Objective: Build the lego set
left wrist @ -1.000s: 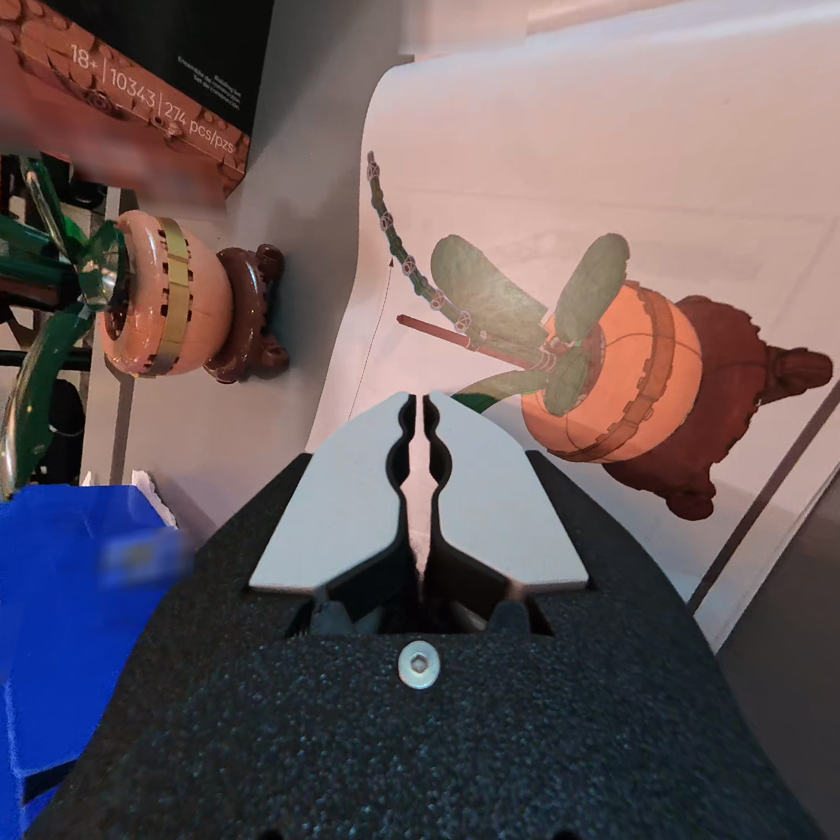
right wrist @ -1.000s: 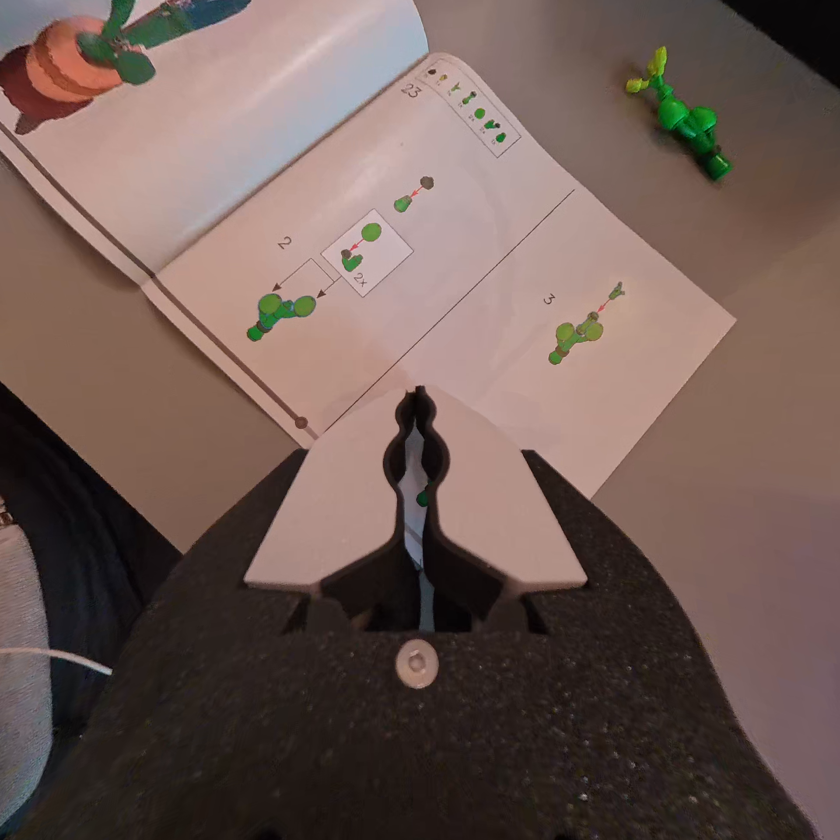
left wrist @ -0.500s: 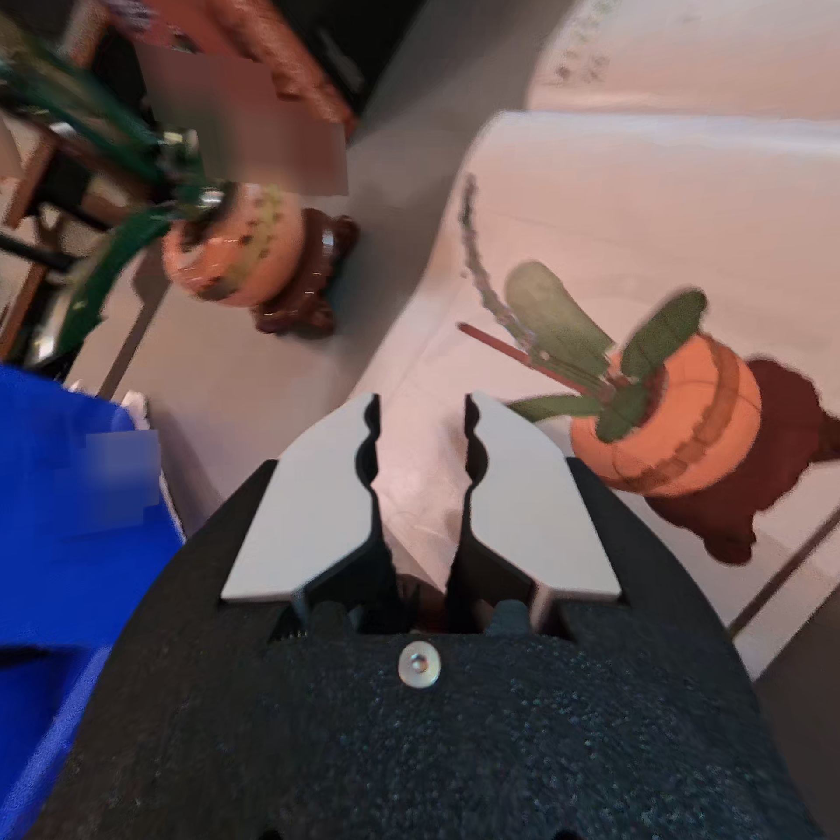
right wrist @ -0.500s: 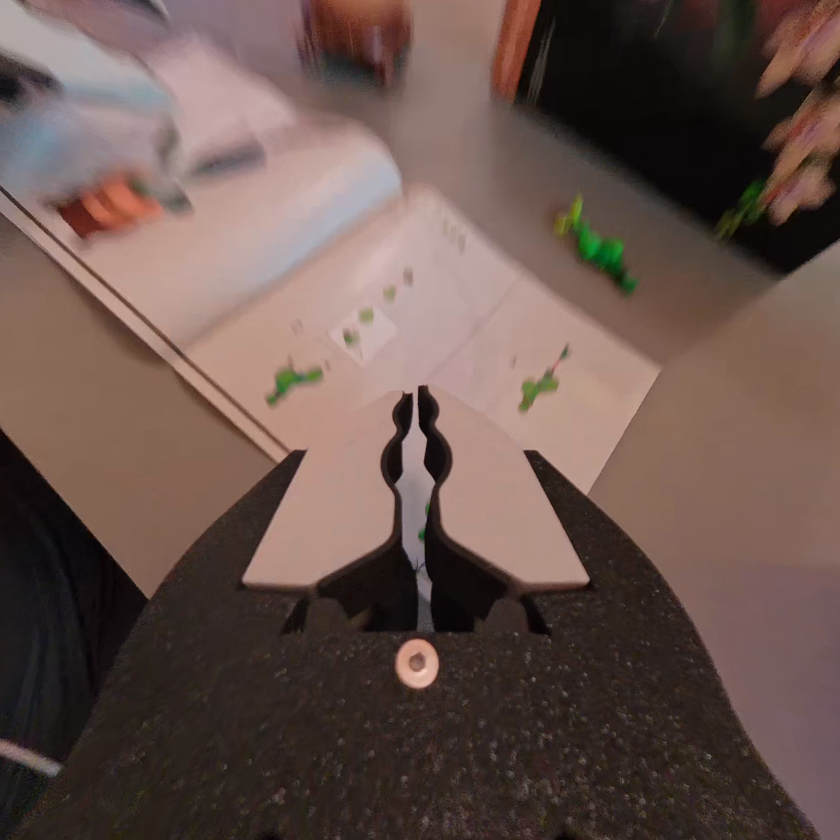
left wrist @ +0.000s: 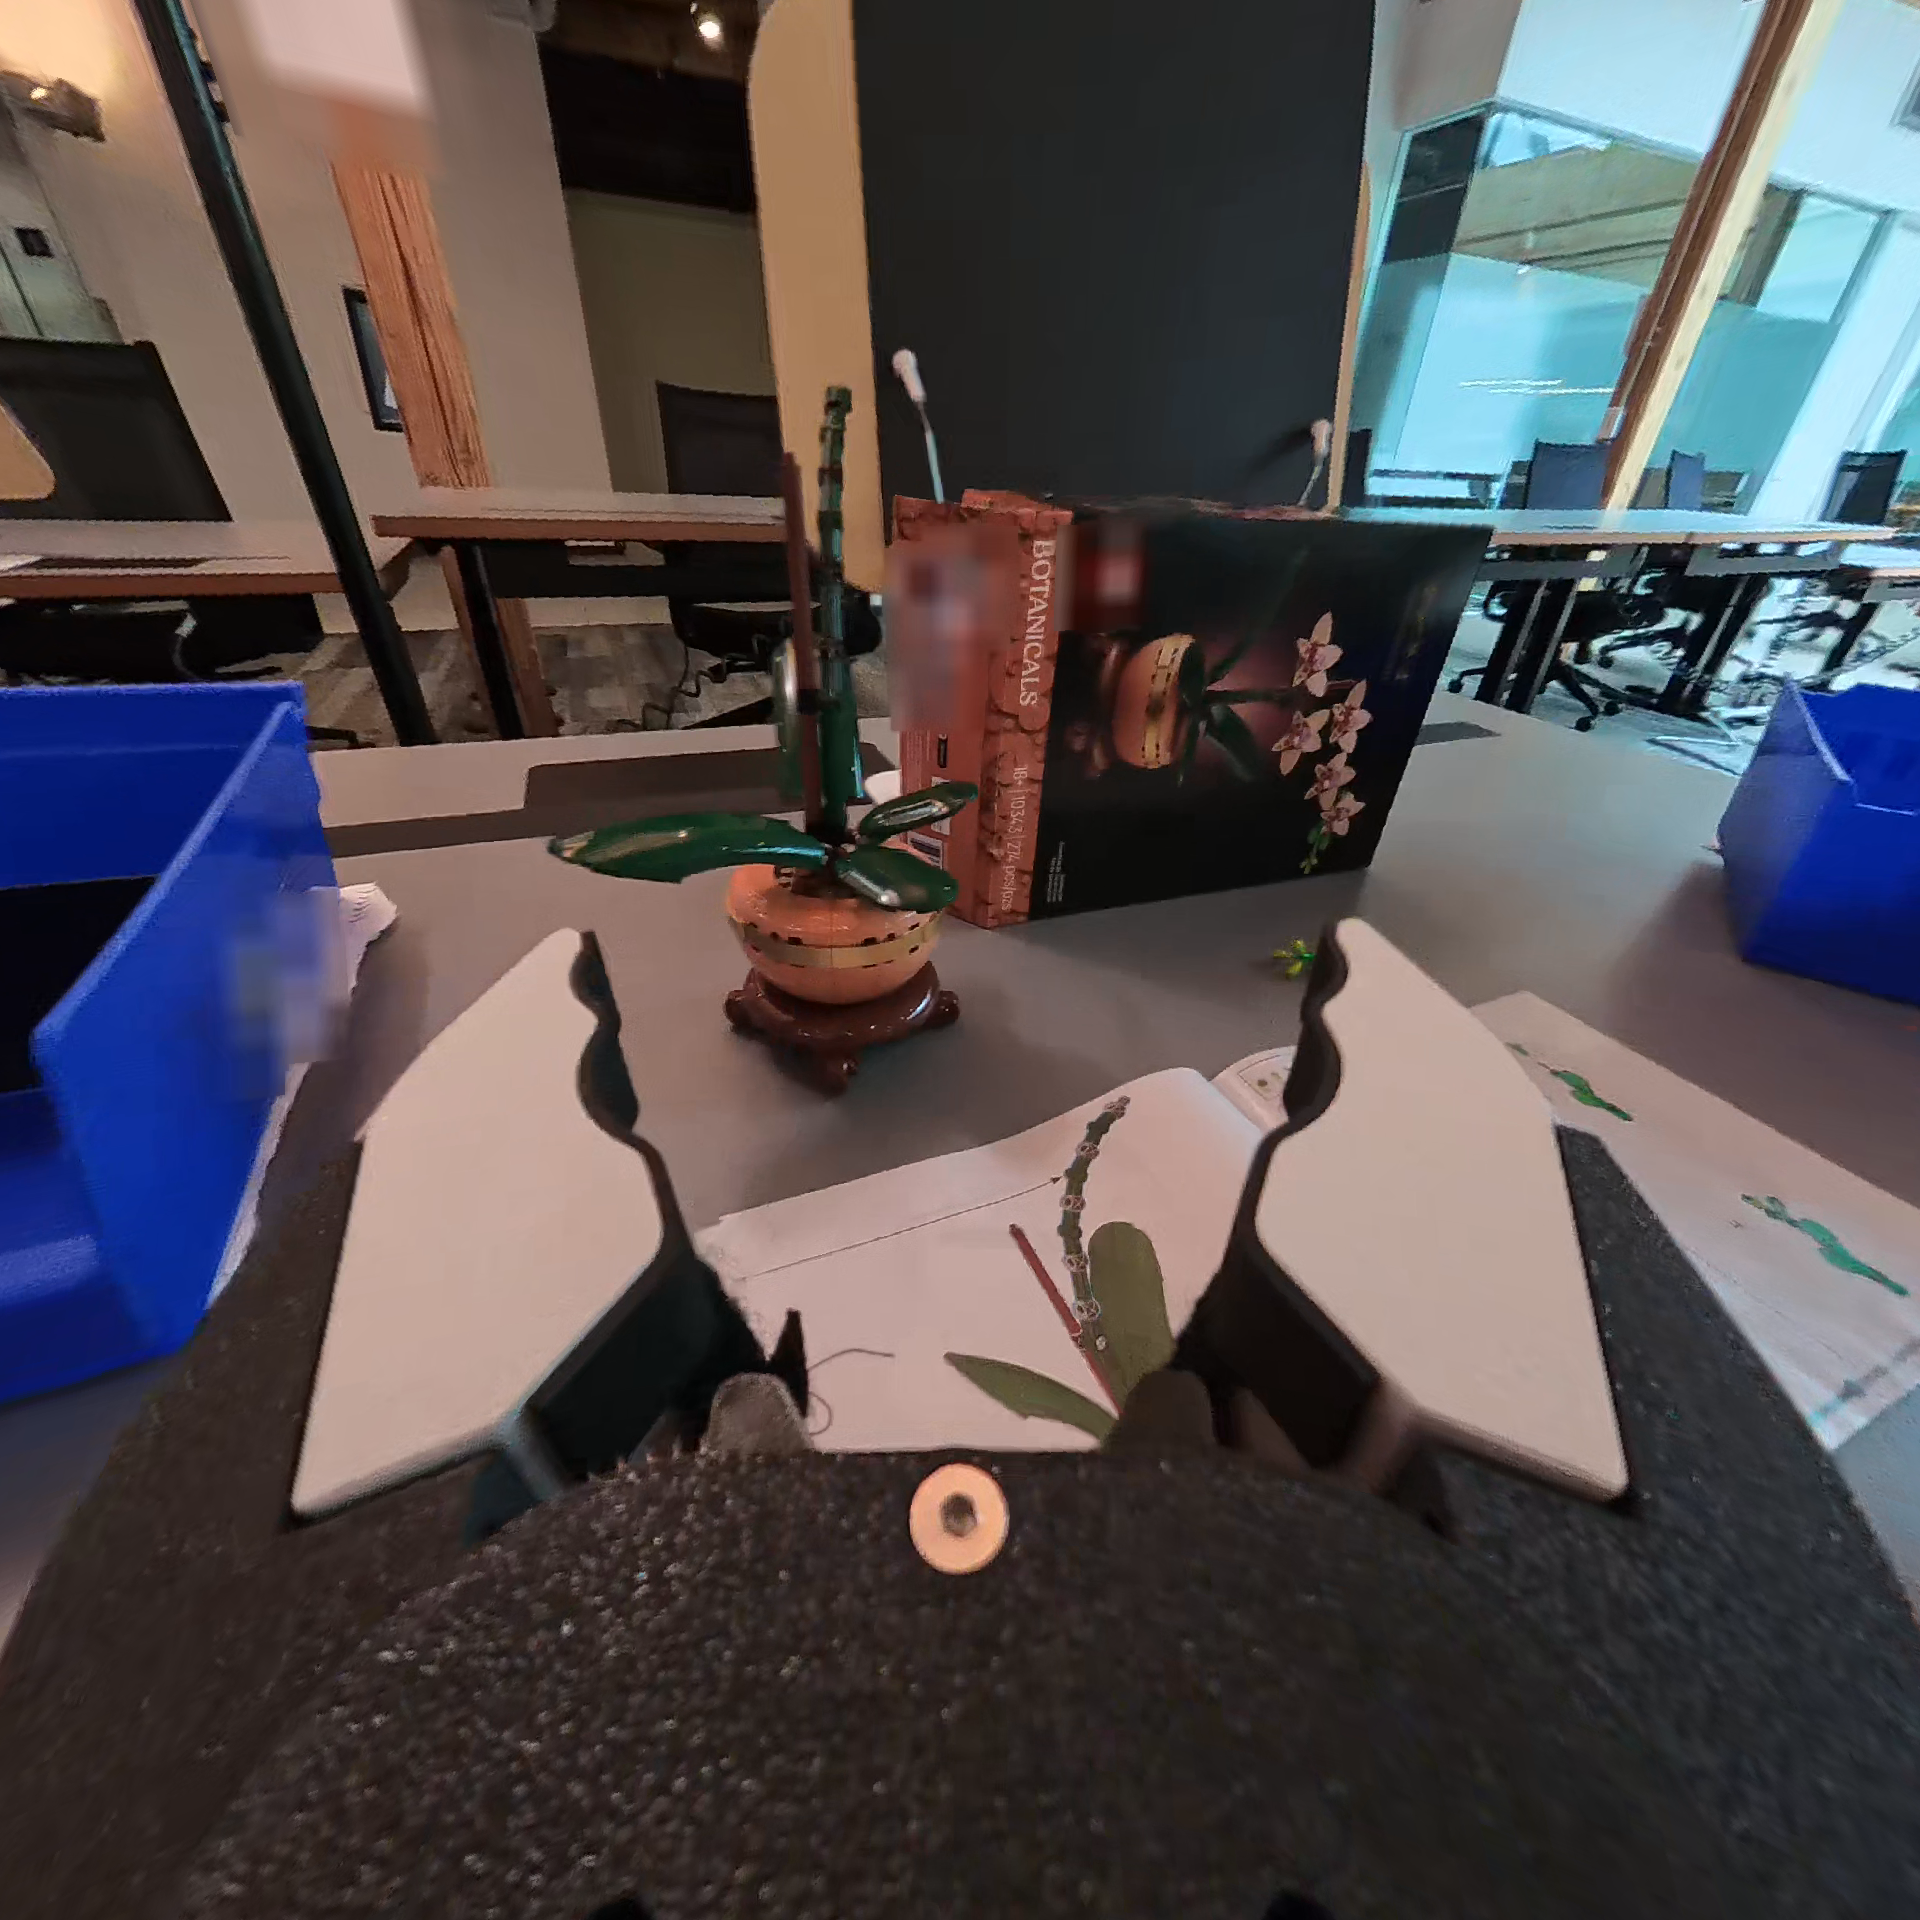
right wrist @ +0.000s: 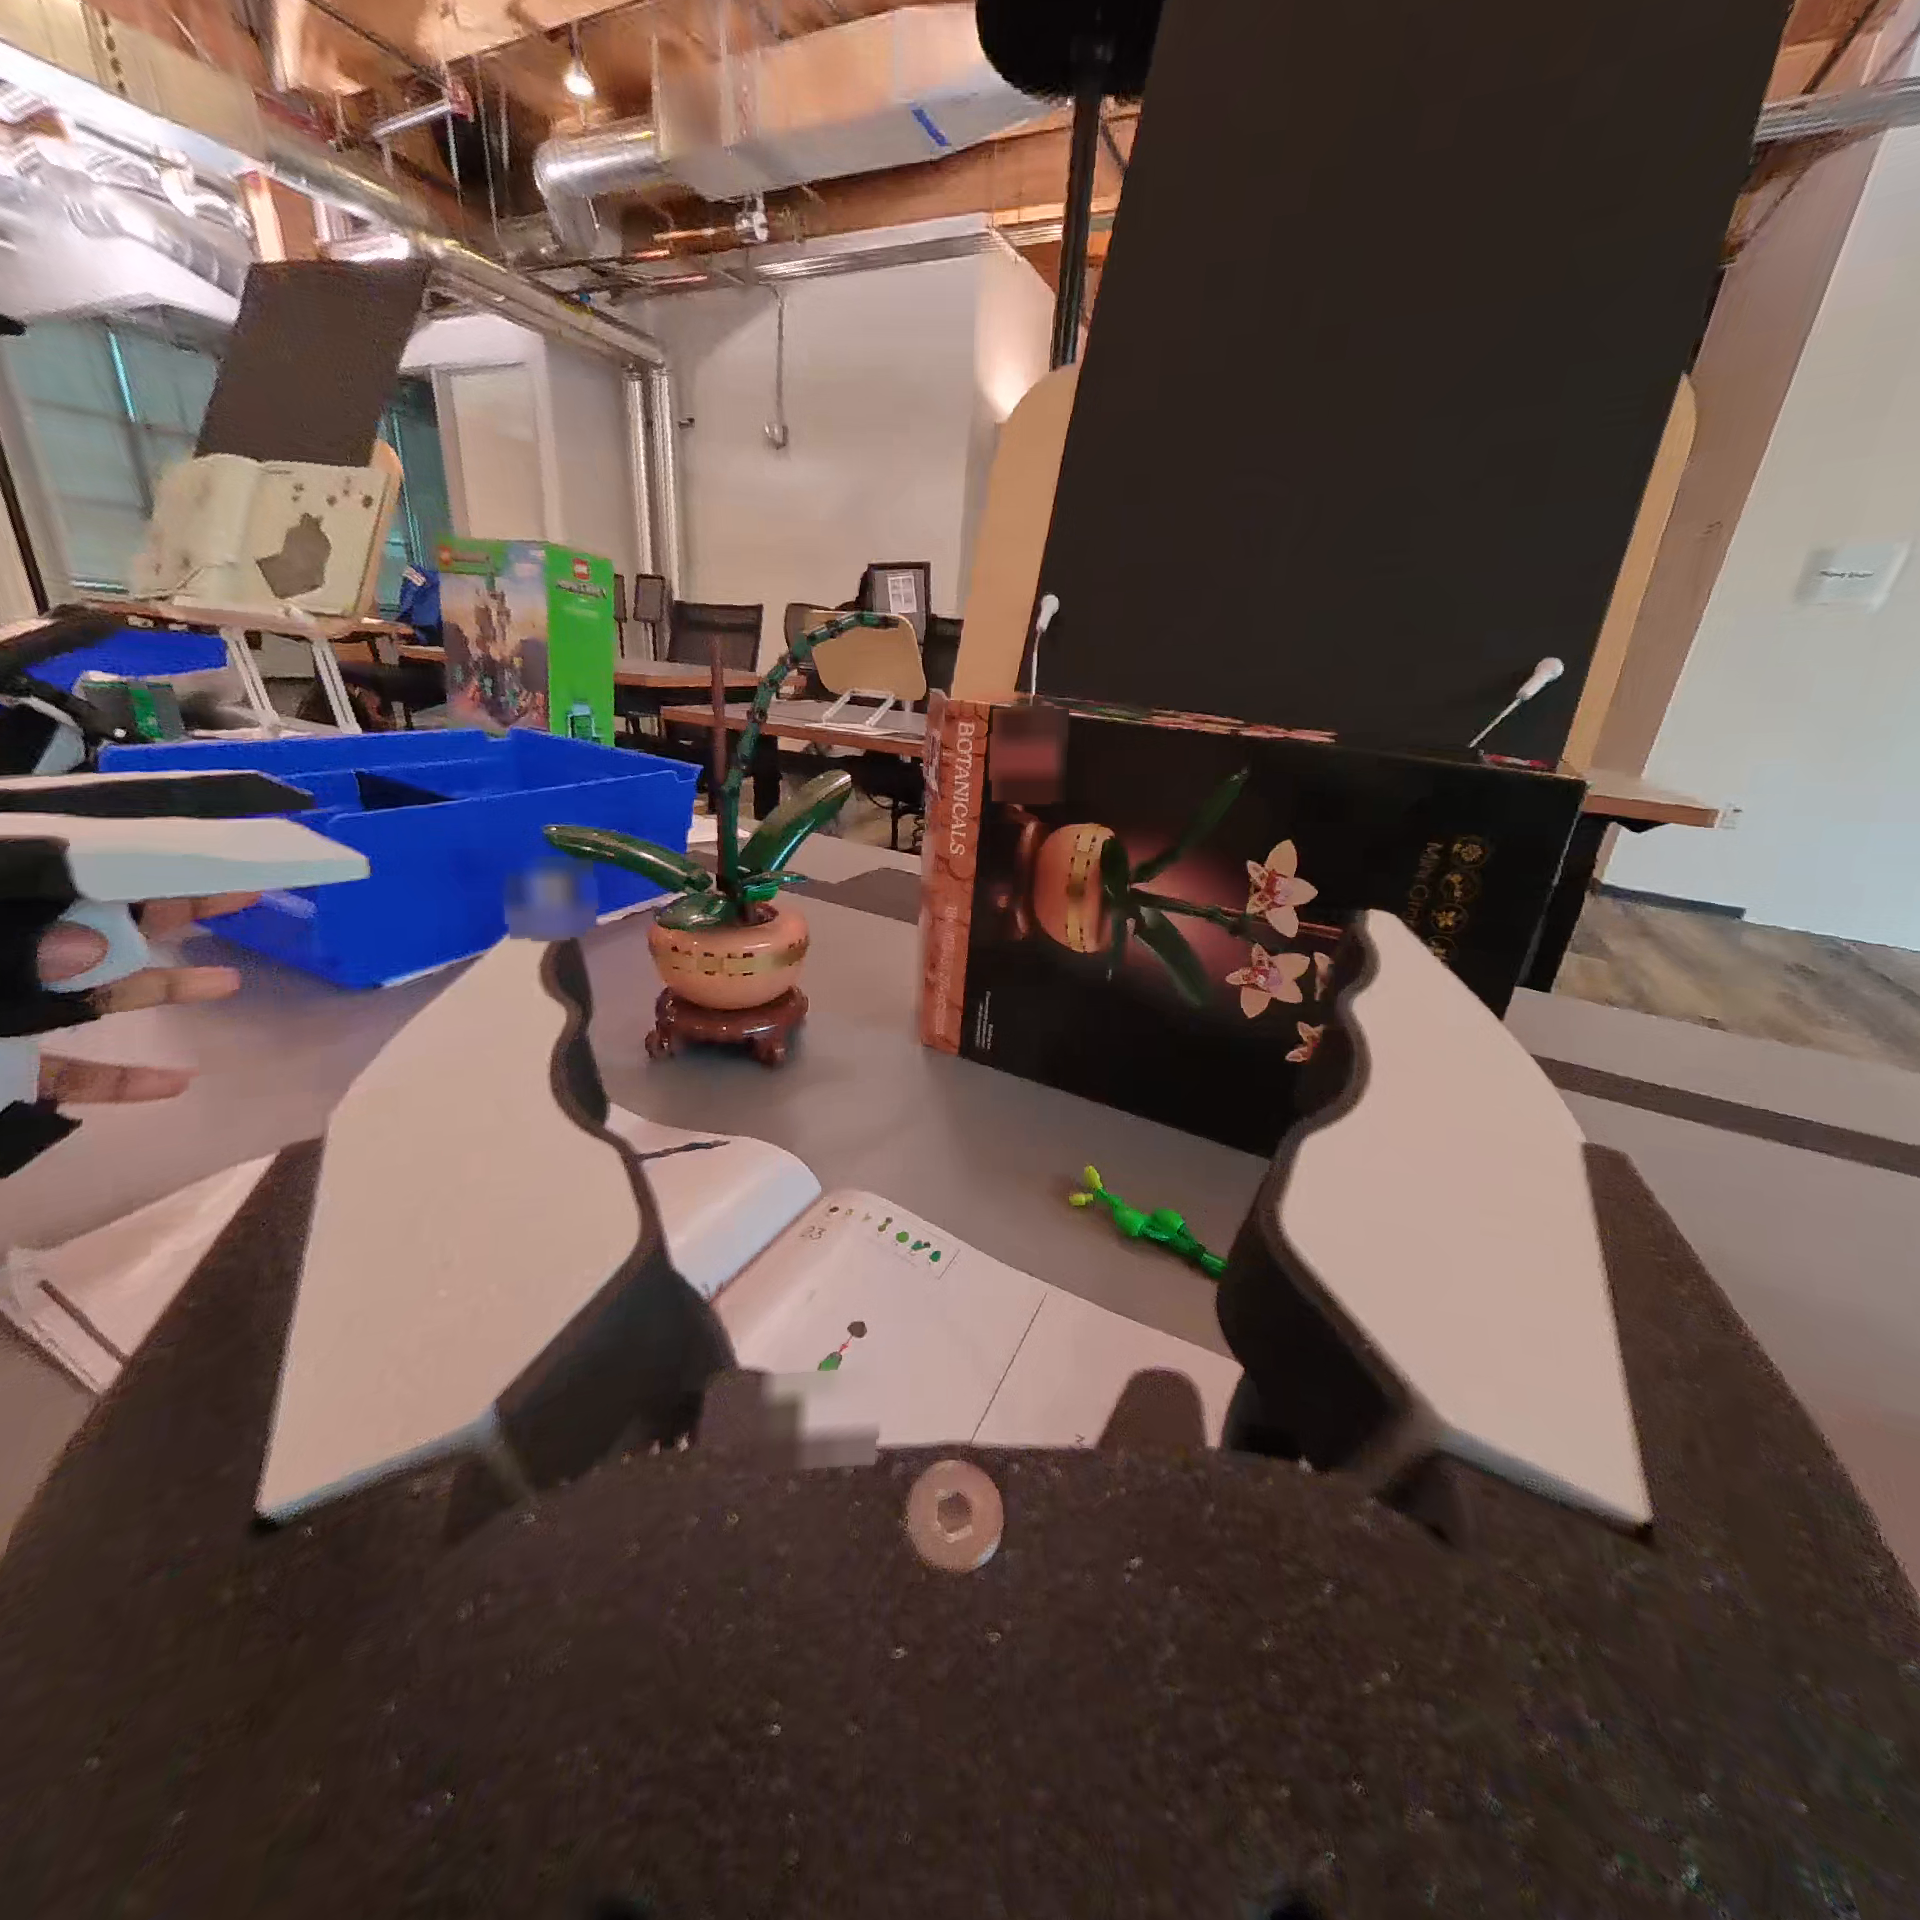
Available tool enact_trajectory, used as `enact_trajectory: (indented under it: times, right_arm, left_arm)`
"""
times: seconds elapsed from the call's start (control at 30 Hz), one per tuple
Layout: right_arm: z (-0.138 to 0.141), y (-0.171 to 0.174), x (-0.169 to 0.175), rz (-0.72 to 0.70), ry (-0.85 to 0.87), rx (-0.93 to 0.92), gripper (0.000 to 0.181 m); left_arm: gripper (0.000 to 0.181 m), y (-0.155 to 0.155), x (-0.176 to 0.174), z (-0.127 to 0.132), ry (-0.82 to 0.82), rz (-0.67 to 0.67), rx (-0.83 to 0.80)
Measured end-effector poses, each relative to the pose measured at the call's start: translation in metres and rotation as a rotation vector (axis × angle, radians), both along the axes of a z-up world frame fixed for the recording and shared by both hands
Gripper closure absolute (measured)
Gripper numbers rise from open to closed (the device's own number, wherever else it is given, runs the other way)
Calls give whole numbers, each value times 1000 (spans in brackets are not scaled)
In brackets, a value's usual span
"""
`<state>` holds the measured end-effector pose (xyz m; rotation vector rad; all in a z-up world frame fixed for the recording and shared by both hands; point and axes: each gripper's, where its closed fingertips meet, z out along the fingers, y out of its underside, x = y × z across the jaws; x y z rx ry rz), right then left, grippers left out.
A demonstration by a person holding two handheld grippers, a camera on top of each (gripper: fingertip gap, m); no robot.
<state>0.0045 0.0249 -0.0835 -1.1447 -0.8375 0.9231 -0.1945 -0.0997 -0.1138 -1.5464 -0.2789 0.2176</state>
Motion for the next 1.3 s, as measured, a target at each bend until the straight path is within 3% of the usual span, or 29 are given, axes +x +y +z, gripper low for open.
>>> enact_trajectory:
  times: [0.17, 0.33, 0.53, 0.73, 0.77, 0.8, 0.83, 0.87, 0.9, 0.97, 1.1, 1.17, 1.3]
  right_arm:
    - [-1, 15, 4, -73, -26, -14, 45]
    - [-15, 37, 10, -220, -142, -36, 37]
    - [-38, 52, 15, -330, -300, -81, 36]
    - [-33, 41, 15, -326, -254, -111, 47]
    - [-27, 30, 11, -293, -227, -103, 58]
    - [-18, 14, 6, -239, -189, -83, 85]
    - [-7, -9, -2, -144, -150, -48, 138]
    - [5, -38, -10, -33, -101, -7, 181]
    - [17, -61, -18, 29, -49, 21, 181]
    - [20, -113, -40, 152, -101, 107, 181]
    - [-1, -204, -81, 289, -316, 328, 181]
    - [-10, -218, -89, 286, -376, 406, 181]
    - [-27, -219, -100, 294, -462, 392, 181]
  left_arm:
    - [37, -11, -21, -6, 54, 123, -92]
    - [36, -17, -41, 1, 94, 260, -94]
    - [36, -6, -41, -10, 32, 274, -159]
    - [38, 8, -21, -14, 35, 277, -149]
    - [44, 11, -19, -12, 41, 286, -129]
    - [53, 13, -19, -10, 52, 303, -106]
    - [83, 14, -20, -6, 75, 323, -78]
    - [141, 16, -21, -2, 107, 335, -47]
    - [181, 18, -24, 0, 117, 361, -32]
    - [181, 24, -33, -11, 68, 423, -91]
    - [181, 38, -37, -23, 35, 433, -127]
    - [181, 38, -38, -23, 59, 447, -136]
    - [181, 37, -38, -25, 84, 460, -142]
